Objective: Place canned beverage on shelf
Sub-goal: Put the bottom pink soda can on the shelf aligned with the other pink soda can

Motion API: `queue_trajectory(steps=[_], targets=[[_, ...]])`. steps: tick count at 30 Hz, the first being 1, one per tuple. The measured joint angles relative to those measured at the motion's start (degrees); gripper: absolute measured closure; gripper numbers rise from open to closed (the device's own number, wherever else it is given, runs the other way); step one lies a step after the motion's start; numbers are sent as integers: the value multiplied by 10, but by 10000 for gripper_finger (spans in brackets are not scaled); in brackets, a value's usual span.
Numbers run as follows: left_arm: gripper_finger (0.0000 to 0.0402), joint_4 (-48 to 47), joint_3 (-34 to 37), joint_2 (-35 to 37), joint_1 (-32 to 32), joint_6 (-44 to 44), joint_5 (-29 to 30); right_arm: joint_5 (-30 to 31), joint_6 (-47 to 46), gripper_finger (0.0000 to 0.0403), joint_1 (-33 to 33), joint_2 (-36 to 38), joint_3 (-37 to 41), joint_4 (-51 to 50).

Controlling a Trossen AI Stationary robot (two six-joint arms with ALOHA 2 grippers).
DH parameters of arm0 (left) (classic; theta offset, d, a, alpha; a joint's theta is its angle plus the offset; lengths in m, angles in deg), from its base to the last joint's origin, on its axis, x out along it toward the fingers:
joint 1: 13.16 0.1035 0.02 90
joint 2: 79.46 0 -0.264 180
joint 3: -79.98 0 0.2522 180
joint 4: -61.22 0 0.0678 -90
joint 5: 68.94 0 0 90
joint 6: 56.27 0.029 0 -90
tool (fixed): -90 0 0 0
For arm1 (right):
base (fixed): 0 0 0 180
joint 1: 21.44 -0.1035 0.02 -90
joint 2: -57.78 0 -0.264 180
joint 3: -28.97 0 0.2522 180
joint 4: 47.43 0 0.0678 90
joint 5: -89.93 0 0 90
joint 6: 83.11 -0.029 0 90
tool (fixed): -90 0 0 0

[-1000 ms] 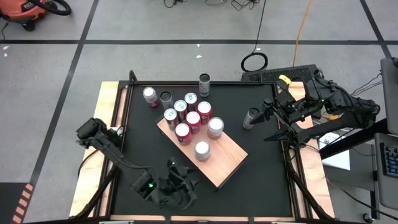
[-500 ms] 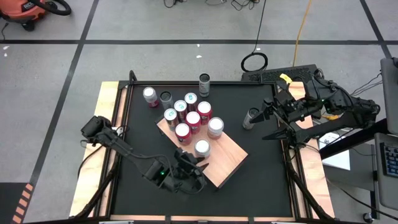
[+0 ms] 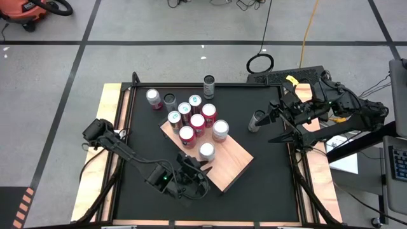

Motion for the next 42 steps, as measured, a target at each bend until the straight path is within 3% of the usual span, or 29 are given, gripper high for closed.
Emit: queue_trajectory(steps=[15, 24, 42], targets=[[284, -10, 0, 12, -2, -28, -6, -1, -2, 14, 0, 0, 0, 0], [284, -91, -4, 63, -21, -30, -2, -1, -1, 14, 0, 0, 0, 0], [284, -105, -3, 56, 23, -45, -10, -1, 12, 14, 0, 0, 0, 0]])
